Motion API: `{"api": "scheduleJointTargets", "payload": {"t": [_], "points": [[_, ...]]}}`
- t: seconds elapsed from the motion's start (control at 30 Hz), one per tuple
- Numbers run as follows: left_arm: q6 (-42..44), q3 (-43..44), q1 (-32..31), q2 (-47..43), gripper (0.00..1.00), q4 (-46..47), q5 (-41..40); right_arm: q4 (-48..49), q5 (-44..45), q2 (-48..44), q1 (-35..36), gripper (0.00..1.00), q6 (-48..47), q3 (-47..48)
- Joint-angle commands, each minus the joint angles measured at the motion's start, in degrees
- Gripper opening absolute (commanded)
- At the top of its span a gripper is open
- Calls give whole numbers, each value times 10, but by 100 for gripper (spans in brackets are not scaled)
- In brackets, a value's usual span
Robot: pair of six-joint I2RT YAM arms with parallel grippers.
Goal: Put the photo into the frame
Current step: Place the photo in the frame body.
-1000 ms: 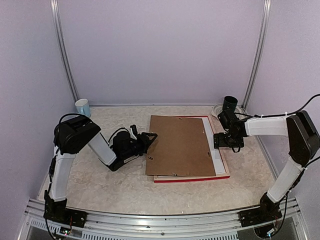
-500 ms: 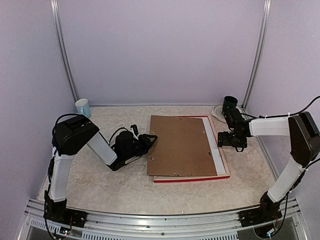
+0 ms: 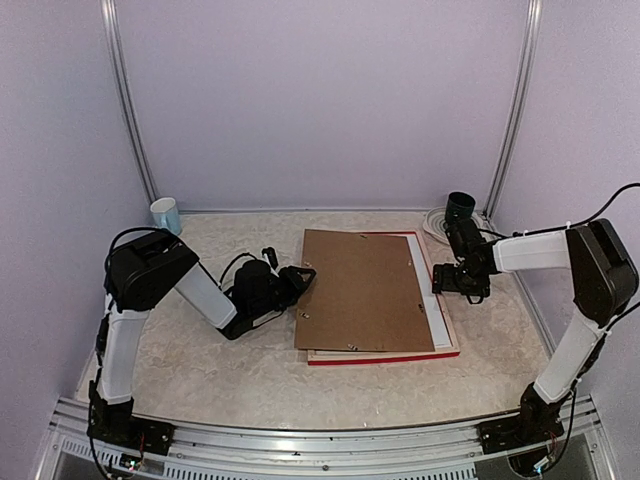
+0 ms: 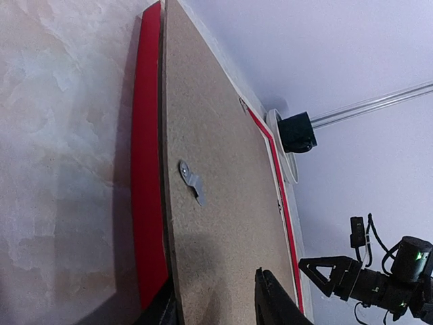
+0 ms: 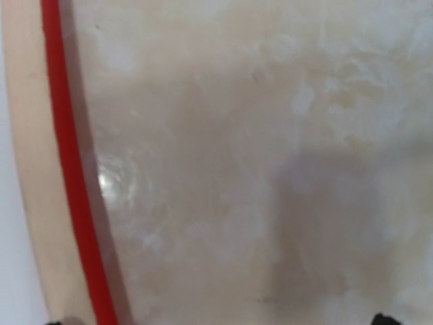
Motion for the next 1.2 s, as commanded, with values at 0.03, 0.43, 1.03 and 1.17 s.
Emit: {"api": "scheduleJointTargets", "payload": {"t": [0.03, 0.43, 1.03, 1.17], "points": [[11, -16, -3, 8, 34, -63, -44, 5, -10, 30, -5, 99, 3, 16], [12, -25, -19, -11, 32, -74, -104, 16, -31, 35, -5, 99, 1, 13], [0, -43, -16, -31, 28, -22, -19, 18, -48, 29, -5, 99, -6, 8], [-7, -45, -9, -33, 28, -21, 11, 18, -48, 27, -5, 99, -8, 8]]}}
